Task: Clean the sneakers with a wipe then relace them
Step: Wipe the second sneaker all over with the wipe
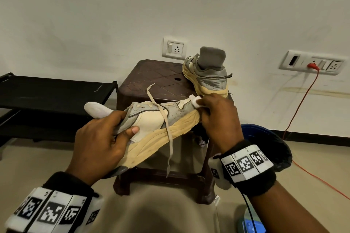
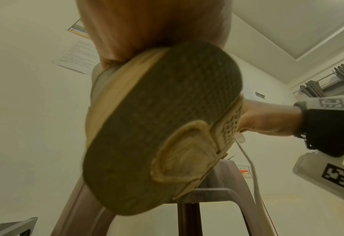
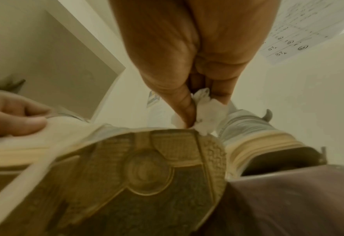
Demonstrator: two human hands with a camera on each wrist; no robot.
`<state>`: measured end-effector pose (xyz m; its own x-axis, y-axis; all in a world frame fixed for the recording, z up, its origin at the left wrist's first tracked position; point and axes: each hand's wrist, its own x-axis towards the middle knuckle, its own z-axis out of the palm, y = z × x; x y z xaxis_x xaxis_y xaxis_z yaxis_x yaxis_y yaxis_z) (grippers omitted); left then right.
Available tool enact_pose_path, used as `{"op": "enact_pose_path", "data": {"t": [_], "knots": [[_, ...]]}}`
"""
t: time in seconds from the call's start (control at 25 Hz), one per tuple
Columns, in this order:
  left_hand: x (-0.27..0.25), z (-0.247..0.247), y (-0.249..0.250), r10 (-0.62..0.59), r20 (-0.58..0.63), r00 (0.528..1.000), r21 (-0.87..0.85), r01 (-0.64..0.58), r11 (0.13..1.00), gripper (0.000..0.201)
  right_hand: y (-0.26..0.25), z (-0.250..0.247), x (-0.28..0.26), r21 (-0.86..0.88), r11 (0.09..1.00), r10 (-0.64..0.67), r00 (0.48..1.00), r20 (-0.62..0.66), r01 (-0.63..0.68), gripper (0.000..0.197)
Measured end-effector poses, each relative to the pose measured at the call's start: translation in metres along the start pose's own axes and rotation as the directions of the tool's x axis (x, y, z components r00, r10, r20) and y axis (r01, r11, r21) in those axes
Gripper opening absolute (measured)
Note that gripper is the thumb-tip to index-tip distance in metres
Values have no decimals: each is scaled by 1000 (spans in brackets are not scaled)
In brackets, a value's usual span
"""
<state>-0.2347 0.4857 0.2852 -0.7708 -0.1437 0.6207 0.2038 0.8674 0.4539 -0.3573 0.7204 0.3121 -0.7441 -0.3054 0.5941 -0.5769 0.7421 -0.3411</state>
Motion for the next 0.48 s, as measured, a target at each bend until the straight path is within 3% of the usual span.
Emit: {"op": "enact_pose_path", "data": {"t": [0.28,0.36,0.48], "knots": [[-1,-4,-3,-40,-6,999,-71,39,997,51,-39,7,-36,105,958,-275,957,90,266,24],[-1,-4,1,-49,1,999,-102,49,994,51,-34,5,-35,84,959,-277,956,96,270,24],[-1,-2,7,0,1,1000,-105,0,994,47,-15,-2,-21,36,991,-130,991,44,129,20]]}}
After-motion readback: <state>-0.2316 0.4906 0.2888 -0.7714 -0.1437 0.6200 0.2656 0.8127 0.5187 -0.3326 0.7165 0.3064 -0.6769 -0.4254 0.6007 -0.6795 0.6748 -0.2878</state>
